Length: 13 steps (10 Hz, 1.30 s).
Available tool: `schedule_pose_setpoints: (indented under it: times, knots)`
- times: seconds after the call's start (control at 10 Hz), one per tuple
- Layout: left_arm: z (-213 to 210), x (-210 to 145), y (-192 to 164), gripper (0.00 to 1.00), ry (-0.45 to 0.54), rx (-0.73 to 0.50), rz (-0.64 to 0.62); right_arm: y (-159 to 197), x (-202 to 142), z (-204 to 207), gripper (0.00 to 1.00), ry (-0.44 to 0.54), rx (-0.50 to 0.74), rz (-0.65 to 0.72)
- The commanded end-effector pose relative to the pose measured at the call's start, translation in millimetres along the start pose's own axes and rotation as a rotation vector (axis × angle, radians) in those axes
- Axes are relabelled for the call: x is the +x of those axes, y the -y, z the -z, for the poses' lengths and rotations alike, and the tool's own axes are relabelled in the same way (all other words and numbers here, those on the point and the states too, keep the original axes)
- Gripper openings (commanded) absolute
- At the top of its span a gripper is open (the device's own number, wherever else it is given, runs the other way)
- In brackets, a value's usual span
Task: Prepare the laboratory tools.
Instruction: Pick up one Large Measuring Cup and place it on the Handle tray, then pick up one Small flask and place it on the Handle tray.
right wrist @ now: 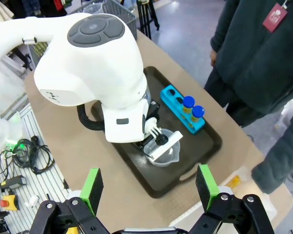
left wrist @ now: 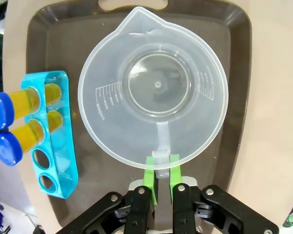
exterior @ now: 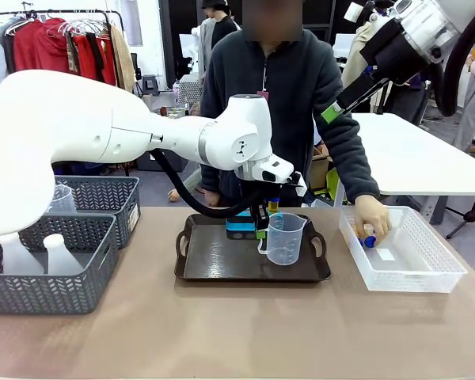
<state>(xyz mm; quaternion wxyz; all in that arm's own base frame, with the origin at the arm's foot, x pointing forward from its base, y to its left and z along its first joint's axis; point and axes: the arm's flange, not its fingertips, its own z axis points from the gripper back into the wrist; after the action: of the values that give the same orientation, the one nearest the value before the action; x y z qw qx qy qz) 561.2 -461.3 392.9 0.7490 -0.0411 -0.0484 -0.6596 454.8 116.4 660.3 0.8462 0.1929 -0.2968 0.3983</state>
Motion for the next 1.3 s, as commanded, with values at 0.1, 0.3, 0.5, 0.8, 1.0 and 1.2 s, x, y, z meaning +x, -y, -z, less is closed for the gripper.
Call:
schedule_pose_setpoints:
  times: [0.1,0.3,0.5,0.8,1.0,1.2]
  knots:
    - [-1,-3,-6,0.42,-0.02,-0.008,0.019,1,0,-1,1.0,0.01,0.003,-0.001]
    - [-7,-3,-5,0.81,-0.018,-0.002,0.013,1,0,-1,1.0,0.01,0.003,-0.001]
    - [-20,-6,-2,1.0,-0.01,0.013,0.011,1,0,-1,1.0,0.01,0.003,-0.001]
    - [-35,-10,6,1.0,-0.004,0.027,0.007,1,0,-1,1.0,0.01,0.003,-0.001]
    - [-45,-13,11,1.0,0.007,0.032,0.004,1,0,-1,1.0,0.01,0.003,-0.001]
    - [-57,-21,14,1.0,0.008,0.043,-0.008,1,0,-1,1.0,0.01,0.003,-0.001]
